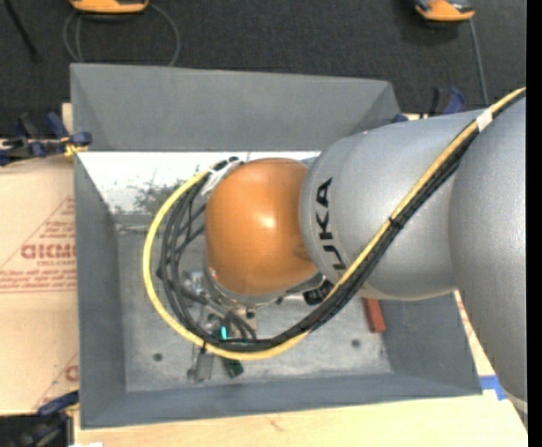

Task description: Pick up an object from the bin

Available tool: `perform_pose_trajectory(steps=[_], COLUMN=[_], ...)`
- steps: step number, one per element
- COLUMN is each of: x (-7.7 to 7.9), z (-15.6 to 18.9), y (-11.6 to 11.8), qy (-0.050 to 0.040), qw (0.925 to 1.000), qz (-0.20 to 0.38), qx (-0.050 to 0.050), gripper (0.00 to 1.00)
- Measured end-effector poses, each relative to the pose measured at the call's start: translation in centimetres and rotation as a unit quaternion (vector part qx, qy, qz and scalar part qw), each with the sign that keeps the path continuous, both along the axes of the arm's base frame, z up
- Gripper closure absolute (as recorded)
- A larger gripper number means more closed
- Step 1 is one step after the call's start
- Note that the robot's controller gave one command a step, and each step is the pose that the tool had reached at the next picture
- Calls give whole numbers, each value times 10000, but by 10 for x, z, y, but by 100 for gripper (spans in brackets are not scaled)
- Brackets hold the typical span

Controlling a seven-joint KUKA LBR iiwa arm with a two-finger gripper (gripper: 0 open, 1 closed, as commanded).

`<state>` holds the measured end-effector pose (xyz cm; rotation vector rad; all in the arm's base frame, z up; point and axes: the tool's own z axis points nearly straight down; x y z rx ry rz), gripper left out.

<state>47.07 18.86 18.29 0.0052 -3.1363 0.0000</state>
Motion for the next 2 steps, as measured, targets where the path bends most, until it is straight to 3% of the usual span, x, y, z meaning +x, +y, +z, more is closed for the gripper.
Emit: perform_pose_trajectory(steps=[1, 2], x=[22, 46], z=[-104, -103], y=[-69, -130], qy=[-10, -50], qw=[9970, 9991], qz=[778, 415], qx=[-12, -11], gripper=[0, 0])
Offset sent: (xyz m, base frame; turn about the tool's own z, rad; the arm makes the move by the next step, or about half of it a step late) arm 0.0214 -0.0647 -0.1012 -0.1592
